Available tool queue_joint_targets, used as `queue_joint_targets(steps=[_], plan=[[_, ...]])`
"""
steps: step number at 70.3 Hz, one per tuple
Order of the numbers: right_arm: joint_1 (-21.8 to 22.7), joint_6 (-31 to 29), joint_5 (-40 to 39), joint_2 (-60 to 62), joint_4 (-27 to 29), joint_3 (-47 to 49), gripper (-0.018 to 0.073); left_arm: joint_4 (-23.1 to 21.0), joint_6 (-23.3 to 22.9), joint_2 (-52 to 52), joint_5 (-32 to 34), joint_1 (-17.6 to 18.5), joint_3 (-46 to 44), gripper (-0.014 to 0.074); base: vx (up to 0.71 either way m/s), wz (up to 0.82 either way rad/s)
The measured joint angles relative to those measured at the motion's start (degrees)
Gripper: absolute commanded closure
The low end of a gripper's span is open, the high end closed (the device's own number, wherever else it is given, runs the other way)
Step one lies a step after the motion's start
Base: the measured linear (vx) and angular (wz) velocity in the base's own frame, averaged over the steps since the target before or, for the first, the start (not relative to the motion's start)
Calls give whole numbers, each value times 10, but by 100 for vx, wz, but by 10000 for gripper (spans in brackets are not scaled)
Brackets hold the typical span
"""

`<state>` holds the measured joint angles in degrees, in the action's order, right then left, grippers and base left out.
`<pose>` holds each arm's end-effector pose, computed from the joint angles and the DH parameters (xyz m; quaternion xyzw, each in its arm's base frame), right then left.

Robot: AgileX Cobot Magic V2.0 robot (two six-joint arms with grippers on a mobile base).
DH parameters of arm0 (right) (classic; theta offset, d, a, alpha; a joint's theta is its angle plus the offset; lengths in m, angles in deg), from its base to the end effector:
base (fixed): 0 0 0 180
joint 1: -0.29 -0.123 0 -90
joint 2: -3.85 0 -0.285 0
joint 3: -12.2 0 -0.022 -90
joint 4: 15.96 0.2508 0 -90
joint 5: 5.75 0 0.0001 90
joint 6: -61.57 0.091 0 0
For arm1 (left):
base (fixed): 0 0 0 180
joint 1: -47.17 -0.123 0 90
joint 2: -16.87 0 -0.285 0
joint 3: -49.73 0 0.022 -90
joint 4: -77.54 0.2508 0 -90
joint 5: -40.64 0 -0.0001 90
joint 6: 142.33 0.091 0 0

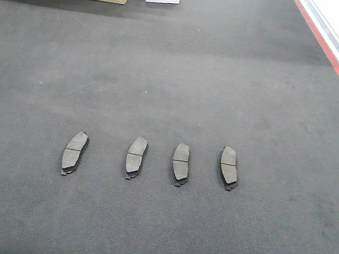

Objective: Move and align brake pads A on conveyor

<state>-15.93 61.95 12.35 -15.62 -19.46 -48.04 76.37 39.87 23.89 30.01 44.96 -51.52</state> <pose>0.0622 0.0163 0.2720 -0.1193 0.7439 0.0689 0.6539 0.0560 0.0018 0.1880 -0.0063 0.7454 0.0176 0.6663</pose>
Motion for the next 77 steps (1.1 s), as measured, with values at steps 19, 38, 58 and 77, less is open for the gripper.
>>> queue_joint_targets(steps=[19,38,58,77], plan=[[103,-4,-113,86,20,-141,566,0,0,0,0,0,0,602,0,0],[164,-4,-114,123,21,-185,566,0,0,0,-1,0,0,602,0,0],[164,-4,-111,123,22,-185,566,0,0,0,-1,0,0,602,0,0],[164,0,-111,123,22,-185,566,0,0,0,-1,0,0,602,0,0]])
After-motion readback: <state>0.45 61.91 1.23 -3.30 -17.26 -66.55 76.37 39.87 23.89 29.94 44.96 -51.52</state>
